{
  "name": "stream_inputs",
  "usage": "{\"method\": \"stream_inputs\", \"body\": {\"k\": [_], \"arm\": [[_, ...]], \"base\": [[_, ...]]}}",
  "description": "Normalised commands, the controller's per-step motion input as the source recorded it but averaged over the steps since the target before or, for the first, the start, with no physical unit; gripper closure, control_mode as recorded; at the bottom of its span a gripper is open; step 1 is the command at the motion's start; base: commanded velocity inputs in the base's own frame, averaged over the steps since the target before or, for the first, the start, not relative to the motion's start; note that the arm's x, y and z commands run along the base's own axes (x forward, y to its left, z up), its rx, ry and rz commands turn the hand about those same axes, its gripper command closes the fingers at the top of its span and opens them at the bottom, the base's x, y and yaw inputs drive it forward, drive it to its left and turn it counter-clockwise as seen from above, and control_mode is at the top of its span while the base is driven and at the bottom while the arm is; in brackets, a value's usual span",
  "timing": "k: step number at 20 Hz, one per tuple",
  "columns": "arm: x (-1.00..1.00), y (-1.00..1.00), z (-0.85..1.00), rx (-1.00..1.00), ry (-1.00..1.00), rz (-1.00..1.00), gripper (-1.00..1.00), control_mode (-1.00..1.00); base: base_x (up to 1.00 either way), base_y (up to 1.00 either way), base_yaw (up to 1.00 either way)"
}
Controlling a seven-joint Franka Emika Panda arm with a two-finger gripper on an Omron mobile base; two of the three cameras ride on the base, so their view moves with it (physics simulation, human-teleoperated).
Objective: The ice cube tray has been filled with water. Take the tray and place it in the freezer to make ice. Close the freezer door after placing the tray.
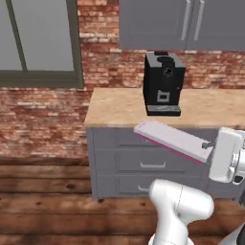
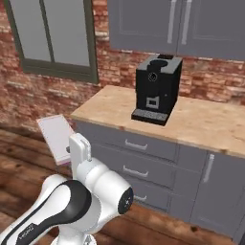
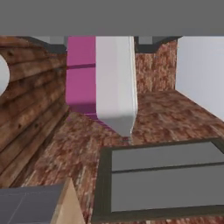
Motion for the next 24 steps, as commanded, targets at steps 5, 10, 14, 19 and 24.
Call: {"method": "stream_inputs", "body": {"k": [5,10,14,19,24], "arm": [[0.0,0.0,0.0,0.0,0.0,0.0,1.0,1.0],[0.0,0.0,0.0,0.0,0.0,0.0,1.0,1.0],[0.0,0.0,0.0,0.0,0.0,0.0,1.0,1.0],[0.0,0.0,0.0,0.0,0.0,0.0,1.0,1.0],[0.0,0.0,0.0,0.0,0.0,0.0,1.0,1.0]], "base": [[0.0,0.0,0.59],[0.0,0.0,0.61],[0.05,0.0,0.65],[0.06,0.0,0.67],[0.1,0.0,0.66]]}}
